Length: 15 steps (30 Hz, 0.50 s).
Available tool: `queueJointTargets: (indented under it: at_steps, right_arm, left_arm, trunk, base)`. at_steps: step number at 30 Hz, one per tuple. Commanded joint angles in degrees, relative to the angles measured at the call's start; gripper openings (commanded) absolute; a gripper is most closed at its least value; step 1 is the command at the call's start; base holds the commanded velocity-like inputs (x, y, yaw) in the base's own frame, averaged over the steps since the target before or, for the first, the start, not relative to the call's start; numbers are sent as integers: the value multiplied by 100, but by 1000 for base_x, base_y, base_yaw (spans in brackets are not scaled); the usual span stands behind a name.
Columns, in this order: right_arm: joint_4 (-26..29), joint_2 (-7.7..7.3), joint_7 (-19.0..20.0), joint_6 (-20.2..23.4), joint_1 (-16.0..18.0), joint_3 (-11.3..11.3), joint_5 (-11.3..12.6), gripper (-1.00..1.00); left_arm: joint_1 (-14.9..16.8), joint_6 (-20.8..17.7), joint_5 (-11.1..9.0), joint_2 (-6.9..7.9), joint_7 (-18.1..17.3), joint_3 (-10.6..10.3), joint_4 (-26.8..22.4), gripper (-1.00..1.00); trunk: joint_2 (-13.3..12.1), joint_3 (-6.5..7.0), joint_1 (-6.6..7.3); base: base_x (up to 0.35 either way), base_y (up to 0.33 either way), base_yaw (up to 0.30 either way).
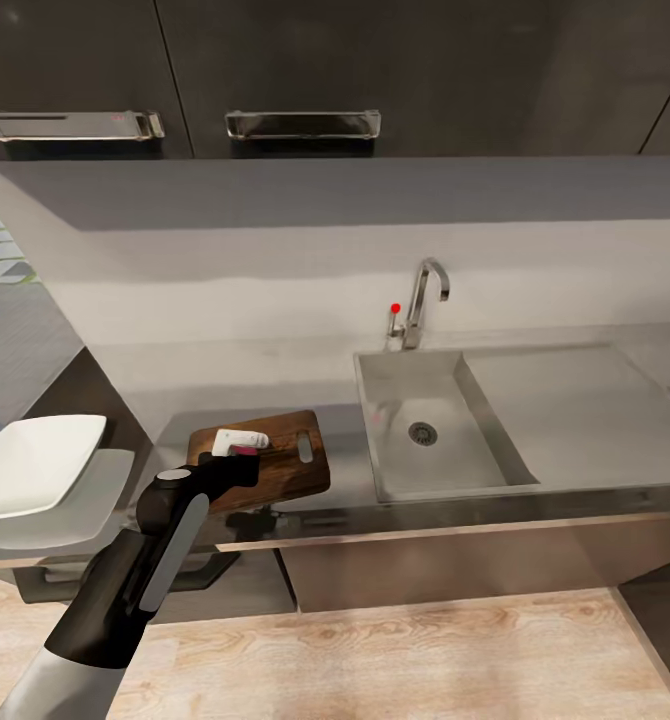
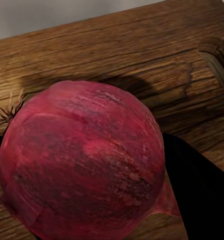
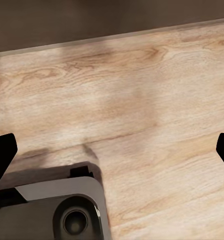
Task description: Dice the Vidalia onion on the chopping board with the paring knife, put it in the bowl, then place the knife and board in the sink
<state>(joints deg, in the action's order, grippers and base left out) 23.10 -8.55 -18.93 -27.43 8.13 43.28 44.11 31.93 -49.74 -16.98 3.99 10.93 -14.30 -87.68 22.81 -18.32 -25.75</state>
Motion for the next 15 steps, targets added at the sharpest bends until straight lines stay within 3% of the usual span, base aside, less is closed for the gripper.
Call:
queueJointTargets:
  at_steps: [1,15]
  right_arm:
    - [10,-6,-41,-17,5,49,36,100]
    - [10,-6,-41,-15,5,49,36,100]
  left_arm:
    - [6,-18,-60,5,59,-12,-5,-100]
    - [6,-18,-60,5,59,-12,5,-100]
  trunk:
    - [11,-11,-3]
    - [11,-27,-3]
  base:
    - [4,2,0]
    - [12,0,0]
